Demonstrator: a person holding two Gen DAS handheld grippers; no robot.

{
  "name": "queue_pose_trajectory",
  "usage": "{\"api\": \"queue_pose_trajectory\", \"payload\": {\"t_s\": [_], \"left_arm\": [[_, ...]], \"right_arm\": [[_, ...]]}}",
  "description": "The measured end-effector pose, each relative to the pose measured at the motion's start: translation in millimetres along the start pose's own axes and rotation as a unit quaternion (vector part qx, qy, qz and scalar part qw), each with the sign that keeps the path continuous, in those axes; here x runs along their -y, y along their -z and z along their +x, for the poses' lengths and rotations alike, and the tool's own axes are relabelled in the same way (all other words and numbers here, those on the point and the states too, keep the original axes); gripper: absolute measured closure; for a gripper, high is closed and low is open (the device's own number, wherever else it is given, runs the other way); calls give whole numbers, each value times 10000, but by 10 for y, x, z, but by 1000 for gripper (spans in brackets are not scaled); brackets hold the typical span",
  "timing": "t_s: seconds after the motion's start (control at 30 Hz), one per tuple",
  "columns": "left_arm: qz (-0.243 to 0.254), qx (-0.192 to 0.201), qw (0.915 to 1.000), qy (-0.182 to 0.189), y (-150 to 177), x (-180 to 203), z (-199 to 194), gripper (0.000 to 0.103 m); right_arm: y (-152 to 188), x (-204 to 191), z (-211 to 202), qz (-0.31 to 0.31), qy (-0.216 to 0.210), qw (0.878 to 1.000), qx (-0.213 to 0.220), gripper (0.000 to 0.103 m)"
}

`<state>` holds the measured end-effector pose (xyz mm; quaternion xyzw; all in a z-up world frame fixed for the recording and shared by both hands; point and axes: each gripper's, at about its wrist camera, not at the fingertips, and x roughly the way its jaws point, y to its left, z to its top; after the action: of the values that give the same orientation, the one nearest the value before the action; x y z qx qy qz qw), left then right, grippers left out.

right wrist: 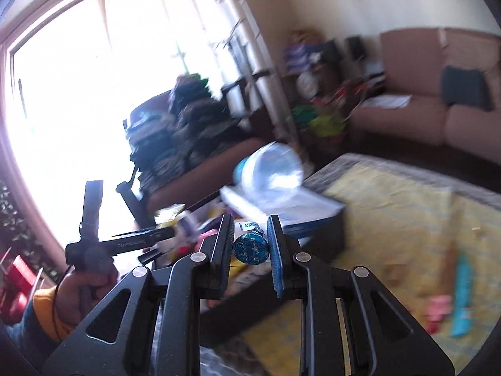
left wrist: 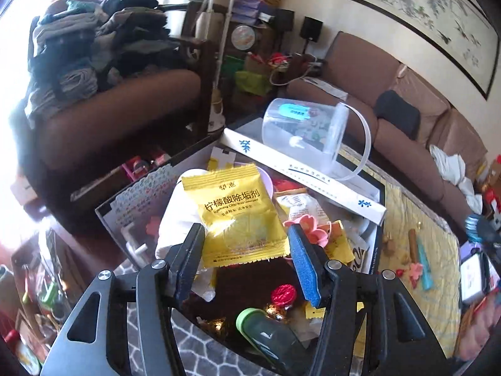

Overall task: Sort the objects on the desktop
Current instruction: 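Carry both items over the black box and open both grippers, then move both grippers back to the yellow cloth, then grasp a red heart candy with the left gripper while the right grasps the teal lotion tube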

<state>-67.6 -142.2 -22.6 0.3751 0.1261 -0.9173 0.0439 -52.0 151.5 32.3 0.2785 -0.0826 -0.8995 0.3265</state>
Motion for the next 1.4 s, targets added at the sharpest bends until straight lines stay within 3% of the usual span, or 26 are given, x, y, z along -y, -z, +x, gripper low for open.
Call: {"api": "queue_pose_trajectory", "payload": {"t_s": [0.07,0.27,0.37,0.4,0.5,0.6,0.7,0.8,0.93,1.0,1.1,1.2,1.3,1.37,1.4], "left_arm": [[97,12,9999,-94,1,16,-10,46],[-77,-35,9999,149,31,-43,-24,46],[-150,-65,9996,229,13,-54,-24,40],[-154,-67,9996,236,12,-51,-26,37],[-105,-46,9997,221,13,-18,-45,36],[-72,10,9994,325,17,53,-90,28],[158,-98,9986,503,54,246,-109,21],[604,-274,9952,718,109,570,-97,18],[1177,-338,9874,1005,242,1137,-132,12],[1388,-302,9819,1253,322,1425,-146,8],[1927,-391,9678,1570,514,1940,-39,8],[2380,-633,9598,1343,733,2386,306,8],[2324,-795,9626,1147,832,2563,653,8],[2092,-942,9680,1013,878,2592,935,8],[1966,-985,9714,895,894,2577,1053,8]], "right_arm": [[-19,-188,360,-88,-115,9996,-244,83],[54,-342,1048,16,-235,9964,-809,82],[90,-279,1197,124,-125,9947,-1008,74],[96,-246,1193,167,-79,9947,-1014,64],[59,-124,1035,120,35,9962,-859,60],[28,75,731,27,268,9976,-638,41],[52,430,434,5,879,9946,-555,36],[61,890,153,209,1669,9831,-726,35],[146,1470,-337,367,2332,9695,-654,22],[267,1767,-547,628,2597,9621,-544,20],[418,2331,-617,1382,2802,9436,-1095,21],[575,2625,-670,1473,3062,9297,-1420,21],[776,2823,-573,1621,2899,9255,-1818,22],[875,2918,-415,1619,2666,9283,-2023,29],[932,2943,-310,1568,2636,9274,-2142,39]]}}
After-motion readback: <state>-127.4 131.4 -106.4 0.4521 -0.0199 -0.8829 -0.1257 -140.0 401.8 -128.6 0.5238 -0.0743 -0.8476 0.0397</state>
